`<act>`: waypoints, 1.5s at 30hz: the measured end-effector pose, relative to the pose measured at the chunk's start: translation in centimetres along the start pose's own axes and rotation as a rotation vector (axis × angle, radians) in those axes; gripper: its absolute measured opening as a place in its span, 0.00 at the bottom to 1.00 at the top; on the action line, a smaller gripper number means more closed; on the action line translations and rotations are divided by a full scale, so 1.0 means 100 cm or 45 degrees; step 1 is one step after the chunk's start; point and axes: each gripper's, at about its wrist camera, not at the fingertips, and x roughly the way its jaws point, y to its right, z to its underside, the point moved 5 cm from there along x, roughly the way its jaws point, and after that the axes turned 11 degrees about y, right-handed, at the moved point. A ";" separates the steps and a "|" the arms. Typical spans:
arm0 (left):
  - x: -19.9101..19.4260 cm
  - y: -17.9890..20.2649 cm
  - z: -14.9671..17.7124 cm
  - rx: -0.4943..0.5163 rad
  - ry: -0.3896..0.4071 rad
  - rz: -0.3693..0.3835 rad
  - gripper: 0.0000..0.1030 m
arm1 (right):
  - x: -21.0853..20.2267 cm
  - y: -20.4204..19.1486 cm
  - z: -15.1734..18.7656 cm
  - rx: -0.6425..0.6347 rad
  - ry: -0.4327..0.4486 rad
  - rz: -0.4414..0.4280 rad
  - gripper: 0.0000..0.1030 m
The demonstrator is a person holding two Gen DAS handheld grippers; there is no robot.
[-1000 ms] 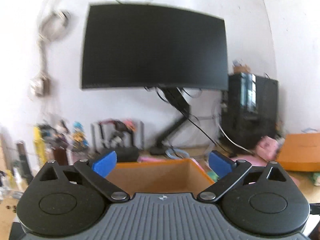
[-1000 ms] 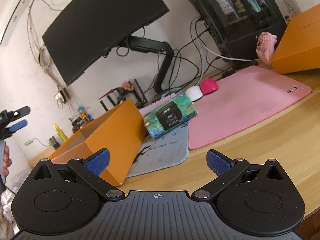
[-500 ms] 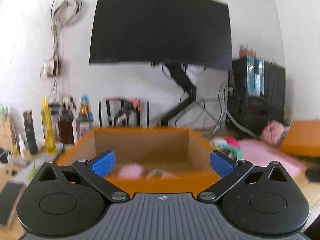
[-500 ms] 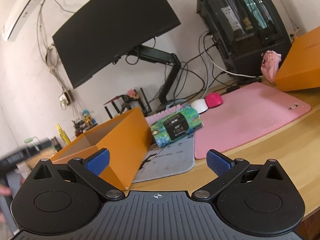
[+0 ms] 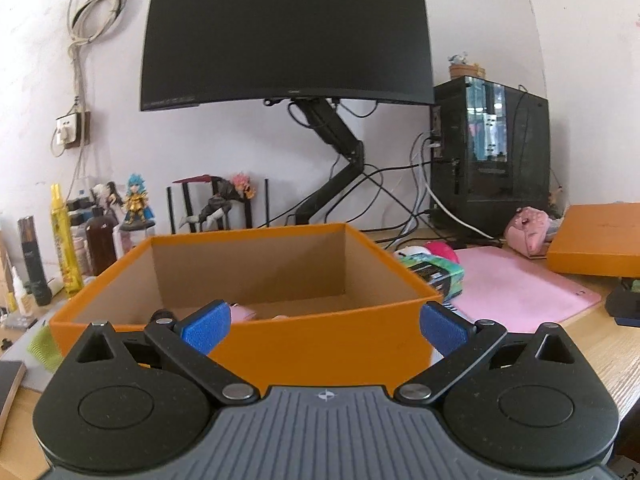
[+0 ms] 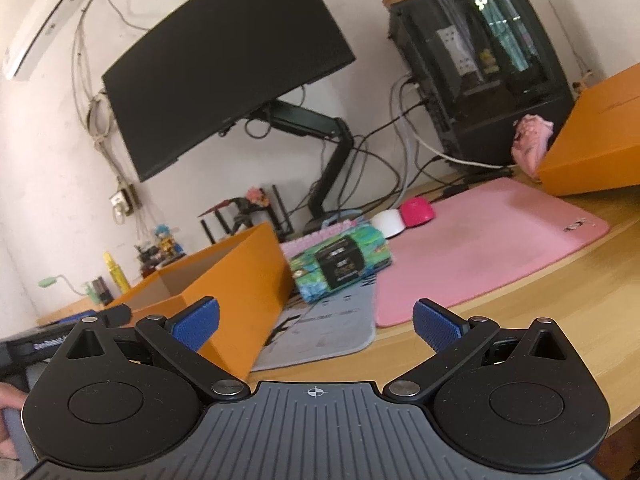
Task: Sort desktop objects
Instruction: 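Withdraw the left tool up out of the box, then move both tools toward the flat orange Miaoweilu gift box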
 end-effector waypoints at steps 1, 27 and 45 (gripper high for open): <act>0.001 0.005 -0.001 0.011 0.003 0.015 1.00 | 0.000 0.003 -0.001 0.001 0.001 0.013 1.00; 0.022 0.058 -0.030 0.085 0.058 0.164 1.00 | -0.018 0.023 -0.016 0.033 0.085 0.019 1.00; 0.095 0.183 -0.084 -0.007 0.085 0.617 1.00 | -0.088 0.102 -0.118 0.000 0.439 0.299 1.00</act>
